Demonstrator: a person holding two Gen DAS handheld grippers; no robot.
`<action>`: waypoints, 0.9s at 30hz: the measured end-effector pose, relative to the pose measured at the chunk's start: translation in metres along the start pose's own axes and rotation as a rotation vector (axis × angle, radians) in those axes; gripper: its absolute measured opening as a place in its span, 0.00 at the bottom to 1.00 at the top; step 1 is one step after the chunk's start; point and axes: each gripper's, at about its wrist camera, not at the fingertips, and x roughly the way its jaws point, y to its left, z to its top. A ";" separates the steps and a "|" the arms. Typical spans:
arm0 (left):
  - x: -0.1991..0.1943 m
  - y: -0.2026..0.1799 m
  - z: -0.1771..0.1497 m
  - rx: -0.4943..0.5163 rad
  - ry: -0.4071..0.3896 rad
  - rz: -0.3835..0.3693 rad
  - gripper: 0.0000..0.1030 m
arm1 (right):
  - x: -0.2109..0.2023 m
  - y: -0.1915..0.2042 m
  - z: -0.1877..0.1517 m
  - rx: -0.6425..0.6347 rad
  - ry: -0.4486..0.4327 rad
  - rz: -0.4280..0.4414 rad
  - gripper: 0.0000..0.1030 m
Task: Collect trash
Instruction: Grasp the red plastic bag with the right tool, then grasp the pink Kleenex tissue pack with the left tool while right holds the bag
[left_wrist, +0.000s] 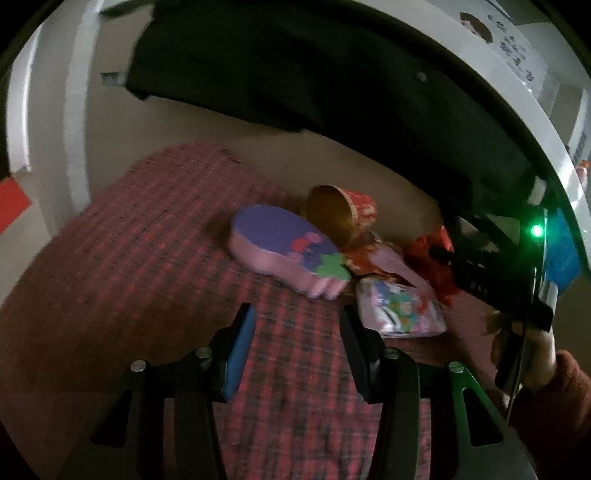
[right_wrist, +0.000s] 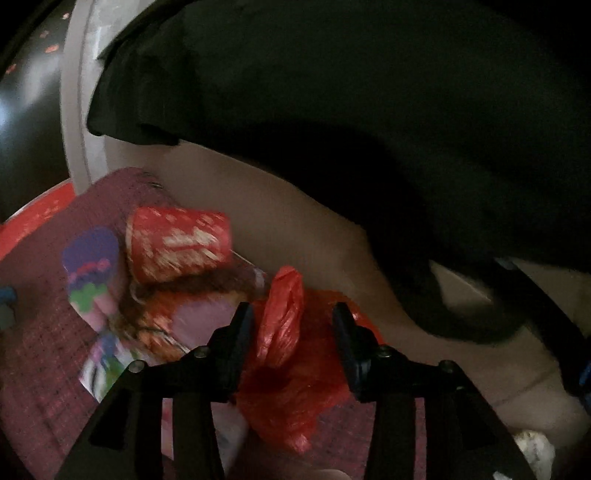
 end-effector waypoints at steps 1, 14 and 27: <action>0.003 -0.004 0.000 0.002 0.007 -0.014 0.47 | -0.003 -0.006 -0.005 0.009 0.009 -0.007 0.47; 0.048 -0.084 0.013 0.149 0.041 -0.087 0.47 | -0.046 -0.087 -0.060 0.270 0.027 0.154 0.36; 0.095 -0.086 0.019 0.087 0.165 -0.112 0.47 | -0.112 -0.109 -0.123 0.375 0.004 0.207 0.36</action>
